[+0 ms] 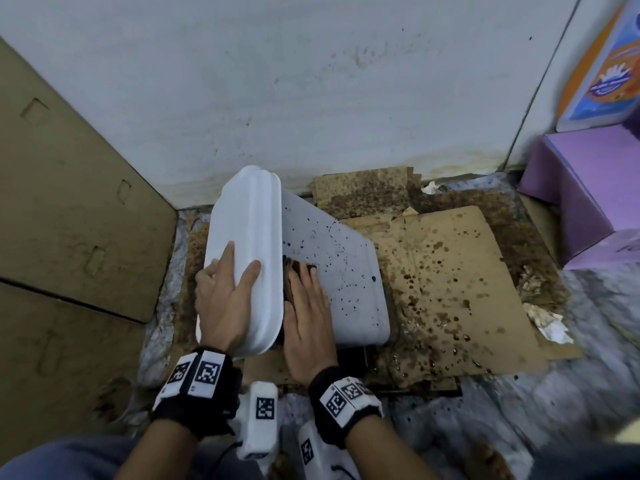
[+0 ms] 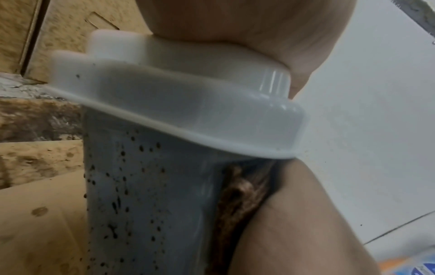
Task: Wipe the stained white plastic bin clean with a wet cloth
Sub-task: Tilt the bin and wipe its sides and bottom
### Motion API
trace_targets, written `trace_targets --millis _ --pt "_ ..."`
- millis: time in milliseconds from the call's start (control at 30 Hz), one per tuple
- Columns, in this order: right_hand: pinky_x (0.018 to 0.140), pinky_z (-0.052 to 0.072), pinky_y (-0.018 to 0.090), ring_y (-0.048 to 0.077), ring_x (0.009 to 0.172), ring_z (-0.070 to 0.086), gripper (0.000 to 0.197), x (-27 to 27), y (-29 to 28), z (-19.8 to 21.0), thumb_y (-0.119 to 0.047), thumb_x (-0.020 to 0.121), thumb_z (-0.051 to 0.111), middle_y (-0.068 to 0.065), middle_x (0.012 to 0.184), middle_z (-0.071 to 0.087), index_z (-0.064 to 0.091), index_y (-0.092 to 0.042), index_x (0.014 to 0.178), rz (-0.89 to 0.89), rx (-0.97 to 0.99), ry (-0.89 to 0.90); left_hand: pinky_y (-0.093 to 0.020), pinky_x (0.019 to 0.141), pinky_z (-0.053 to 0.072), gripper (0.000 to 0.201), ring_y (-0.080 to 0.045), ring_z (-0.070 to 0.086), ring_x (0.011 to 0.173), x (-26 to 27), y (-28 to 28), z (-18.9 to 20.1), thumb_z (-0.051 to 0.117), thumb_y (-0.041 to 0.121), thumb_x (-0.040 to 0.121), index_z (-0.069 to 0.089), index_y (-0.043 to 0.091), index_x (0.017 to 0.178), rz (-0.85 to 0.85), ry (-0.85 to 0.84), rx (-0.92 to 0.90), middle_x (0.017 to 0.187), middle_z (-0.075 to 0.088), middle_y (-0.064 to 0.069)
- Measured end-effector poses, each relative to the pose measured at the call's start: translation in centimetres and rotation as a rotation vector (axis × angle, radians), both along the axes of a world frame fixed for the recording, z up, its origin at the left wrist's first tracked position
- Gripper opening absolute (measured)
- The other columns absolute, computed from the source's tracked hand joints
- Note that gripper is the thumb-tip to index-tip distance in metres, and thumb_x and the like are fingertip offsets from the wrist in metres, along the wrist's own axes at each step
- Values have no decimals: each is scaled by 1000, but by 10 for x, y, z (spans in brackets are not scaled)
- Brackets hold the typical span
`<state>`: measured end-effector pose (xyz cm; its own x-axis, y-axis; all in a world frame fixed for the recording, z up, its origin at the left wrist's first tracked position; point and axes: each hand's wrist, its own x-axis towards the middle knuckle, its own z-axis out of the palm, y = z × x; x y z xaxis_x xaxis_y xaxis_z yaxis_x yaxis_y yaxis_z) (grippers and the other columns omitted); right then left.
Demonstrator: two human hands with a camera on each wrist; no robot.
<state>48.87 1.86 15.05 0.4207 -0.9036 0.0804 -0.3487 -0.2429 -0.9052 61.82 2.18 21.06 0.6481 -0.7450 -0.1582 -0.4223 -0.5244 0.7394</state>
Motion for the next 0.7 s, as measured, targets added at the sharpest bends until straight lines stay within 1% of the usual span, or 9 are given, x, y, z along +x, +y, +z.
trace_targets --millis 67,133,167,233,333,433,533,633,700 --pt "119 -8 27 1 145 -12 54 -2 -2 -7 -40 100 11 -14 161 -3 6 -33 153 6 6 13 -53 121 13 81 -20 16 149 -1 0 0 33 76 76 17 50 151 -47 -27 26 163 14 0" --pt "120 -6 31 0 145 -11 54 -9 -5 -19 -42 100 11 -13 161 -3 5 -33 152 -21 38 25 -53 121 5 76 -10 4 152 1 2 0 30 74 79 9 54 149 -95 -35 36 166 6 7" --pt "121 -4 33 0 145 -11 53 -13 -8 -28 -43 100 12 -12 161 -4 5 -33 152 -41 64 37 -54 121 3 76 -7 1 151 2 2 0 29 75 78 6 56 148 -107 -28 33 166 4 9" --pt "121 -2 36 -1 145 -11 52 -23 -14 -43 -41 101 15 -13 159 -8 4 -34 151 -69 132 68 -54 121 2 77 -5 0 151 5 1 -1 29 77 75 5 57 145 -110 -15 31 166 3 10" --pt "121 -1 39 2 146 -12 52 -28 -20 -50 -41 100 16 -14 159 -11 1 -35 149 -73 206 76 -54 121 2 85 -6 1 151 8 0 -2 31 78 71 7 54 149 -89 5 27 166 4 9" --pt "120 -4 40 4 146 -14 53 -19 -16 -36 -42 97 14 -11 159 -11 -1 -38 148 -53 216 57 -55 121 8 86 -9 8 151 11 -1 -4 37 77 74 13 50 152 -84 23 7 165 10 9" --pt "120 -8 36 4 146 -15 54 -7 -5 -13 -44 98 10 -11 160 -10 3 -37 151 6 107 19 -54 119 21 86 -17 23 148 13 -2 -4 46 73 75 23 43 152 -79 66 -30 161 23 7" --pt "119 -8 34 5 146 -15 55 1 3 3 -40 98 10 -9 161 -7 5 -36 152 66 27 -2 -55 109 38 83 -27 45 131 9 -7 5 54 63 70 37 37 146 39 148 -60 147 38 2" --pt "119 -7 34 6 146 -15 55 3 4 5 -38 99 12 -8 162 -6 6 -34 153 72 5 3 -54 105 41 76 -30 48 123 2 -12 11 51 56 71 41 30 142 88 119 -48 139 39 -3"
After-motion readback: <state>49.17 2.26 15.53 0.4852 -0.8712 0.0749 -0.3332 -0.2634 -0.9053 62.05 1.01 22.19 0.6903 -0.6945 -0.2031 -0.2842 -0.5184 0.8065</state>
